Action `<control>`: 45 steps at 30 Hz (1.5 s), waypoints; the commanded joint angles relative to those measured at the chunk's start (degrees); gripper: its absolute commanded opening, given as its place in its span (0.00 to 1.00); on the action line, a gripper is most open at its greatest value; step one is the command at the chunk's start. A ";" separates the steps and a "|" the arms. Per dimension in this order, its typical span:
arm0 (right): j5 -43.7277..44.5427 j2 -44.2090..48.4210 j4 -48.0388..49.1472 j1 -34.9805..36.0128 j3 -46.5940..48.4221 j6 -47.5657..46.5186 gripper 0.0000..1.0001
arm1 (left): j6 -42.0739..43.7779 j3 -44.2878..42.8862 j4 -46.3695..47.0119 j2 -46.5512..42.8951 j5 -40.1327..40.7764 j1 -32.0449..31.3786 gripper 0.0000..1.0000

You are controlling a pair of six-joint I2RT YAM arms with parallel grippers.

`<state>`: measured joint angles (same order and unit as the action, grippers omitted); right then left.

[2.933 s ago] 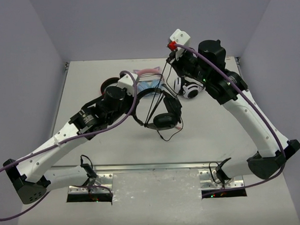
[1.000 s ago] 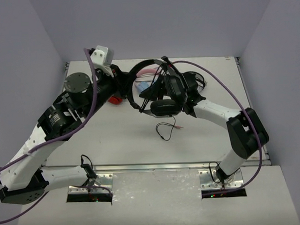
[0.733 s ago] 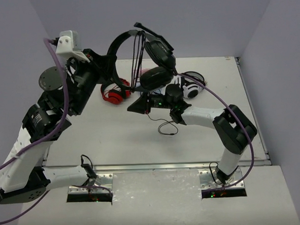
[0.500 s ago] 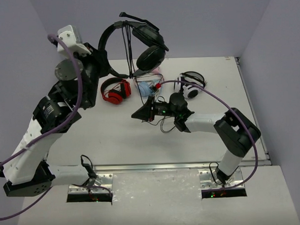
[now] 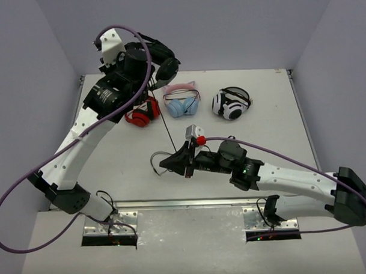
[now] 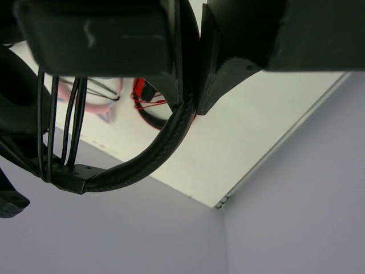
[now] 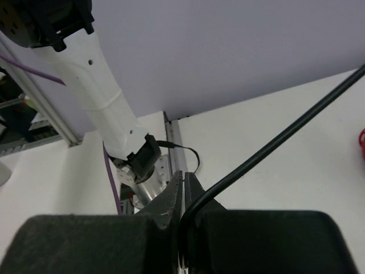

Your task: Wrap the headphones

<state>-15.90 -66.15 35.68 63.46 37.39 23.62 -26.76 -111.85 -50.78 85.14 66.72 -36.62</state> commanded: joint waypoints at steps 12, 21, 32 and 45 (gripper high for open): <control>14.57 -3.26 -49.02 4.92 35.19 -26.21 0.01 | 0.80 24.54 15.57 -4.27 -6.19 4.19 0.00; 24.86 -10.58 -66.44 -6.94 51.21 -42.77 0.01 | 13.57 41.42 24.14 -16.05 -24.86 4.19 0.00; 43.23 -14.96 -57.49 -13.00 56.83 -56.04 0.06 | 22.36 53.67 33.30 -31.43 -46.67 -0.37 0.00; 39.38 -21.91 -53.78 -22.23 65.36 -50.16 0.14 | 24.30 55.08 32.24 -36.45 -51.16 -6.27 0.00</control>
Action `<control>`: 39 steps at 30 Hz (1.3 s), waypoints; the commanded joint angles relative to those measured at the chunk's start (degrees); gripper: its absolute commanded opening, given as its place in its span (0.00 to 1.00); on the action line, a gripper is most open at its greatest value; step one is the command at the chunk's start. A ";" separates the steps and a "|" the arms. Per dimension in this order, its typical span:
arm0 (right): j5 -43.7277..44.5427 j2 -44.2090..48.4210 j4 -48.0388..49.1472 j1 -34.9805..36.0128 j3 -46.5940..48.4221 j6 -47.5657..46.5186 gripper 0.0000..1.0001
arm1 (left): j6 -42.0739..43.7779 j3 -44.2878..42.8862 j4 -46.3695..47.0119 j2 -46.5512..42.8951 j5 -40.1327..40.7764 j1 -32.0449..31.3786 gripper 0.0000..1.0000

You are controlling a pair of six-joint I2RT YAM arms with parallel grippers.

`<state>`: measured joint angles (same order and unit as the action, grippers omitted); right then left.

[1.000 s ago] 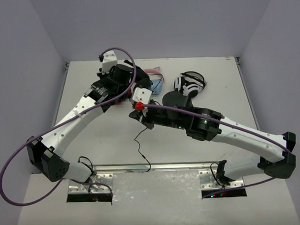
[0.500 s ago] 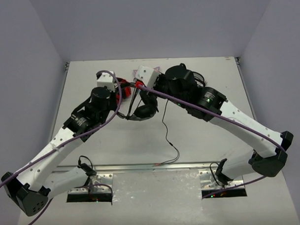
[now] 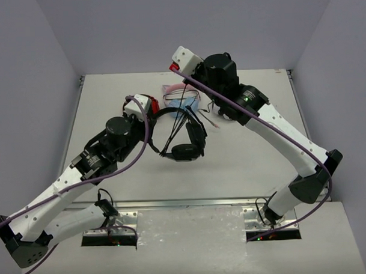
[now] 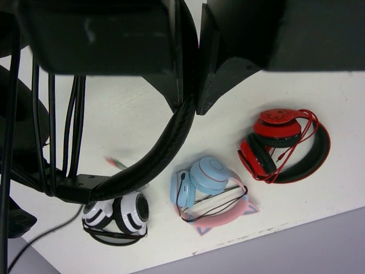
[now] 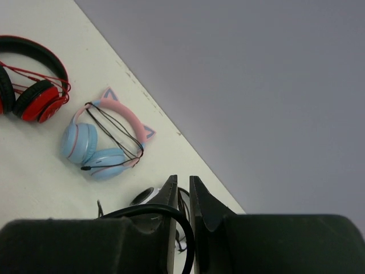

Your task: Wrap the headphones

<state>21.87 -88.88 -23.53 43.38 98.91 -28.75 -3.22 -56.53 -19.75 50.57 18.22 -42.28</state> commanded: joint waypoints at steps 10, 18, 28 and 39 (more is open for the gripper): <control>-11.39 1.42 1.38 -11.29 0.33 12.91 0.01 | 0.59 0.99 2.70 -6.70 -6.70 -0.61 0.00; -21.51 7.41 6.48 -13.14 -12.51 18.37 0.01 | -0.64 -1.03 4.98 -7.85 -10.74 -0.52 0.00; -25.03 6.98 6.57 -15.07 -13.14 25.15 0.01 | -0.47 -10.00 0.06 -3.72 -15.41 -0.61 0.00; -36.18 18.83 18.24 -17.10 -31.39 36.21 0.01 | -8.89 -18.52 2.69 -3.99 -2.39 -0.52 0.00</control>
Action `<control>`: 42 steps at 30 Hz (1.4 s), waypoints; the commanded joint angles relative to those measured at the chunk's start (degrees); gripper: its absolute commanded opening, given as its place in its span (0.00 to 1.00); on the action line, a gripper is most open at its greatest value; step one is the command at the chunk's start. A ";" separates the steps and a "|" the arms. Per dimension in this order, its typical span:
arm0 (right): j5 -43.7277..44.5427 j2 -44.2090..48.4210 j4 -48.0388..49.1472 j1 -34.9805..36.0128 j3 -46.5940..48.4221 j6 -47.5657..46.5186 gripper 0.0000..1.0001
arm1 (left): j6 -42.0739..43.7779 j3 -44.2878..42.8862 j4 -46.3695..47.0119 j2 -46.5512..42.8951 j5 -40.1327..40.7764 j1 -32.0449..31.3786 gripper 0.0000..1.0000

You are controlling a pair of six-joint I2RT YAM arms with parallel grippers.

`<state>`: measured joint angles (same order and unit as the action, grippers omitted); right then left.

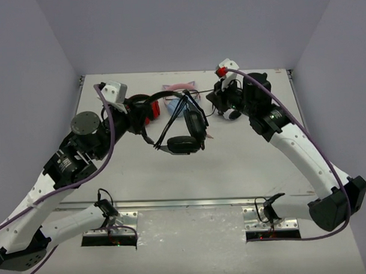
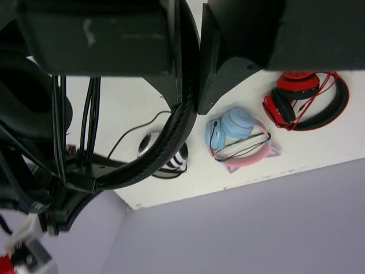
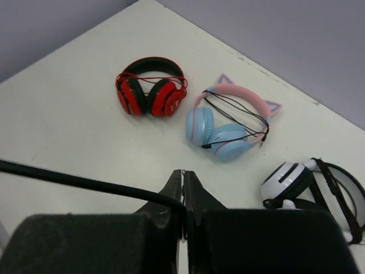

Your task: Wrap the headphones

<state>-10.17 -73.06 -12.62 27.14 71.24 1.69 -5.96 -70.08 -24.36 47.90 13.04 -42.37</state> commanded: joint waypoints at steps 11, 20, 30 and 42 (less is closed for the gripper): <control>-30.07 0.64 43.76 1.16 -15.87 35.03 0.23 | -14.25 -14.46 11.00 3.68 -4.07 -0.52 0.00; -27.45 -7.01 55.34 11.18 -22.27 36.37 0.21 | -16.81 -20.79 9.77 7.20 8.91 -0.52 0.00; -19.36 0.45 64.30 21.37 -39.68 34.78 0.06 | -22.43 -26.25 0.81 13.80 33.09 -0.43 0.01; 9.46 7.93 34.99 49.14 -29.70 15.28 0.01 | -32.53 -24.84 -11.05 17.66 53.58 -0.43 0.00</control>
<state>-10.41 -65.91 34.15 71.00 35.62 24.23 -32.03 -94.11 -37.82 64.79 57.01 -42.92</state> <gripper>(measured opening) 0.102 0.099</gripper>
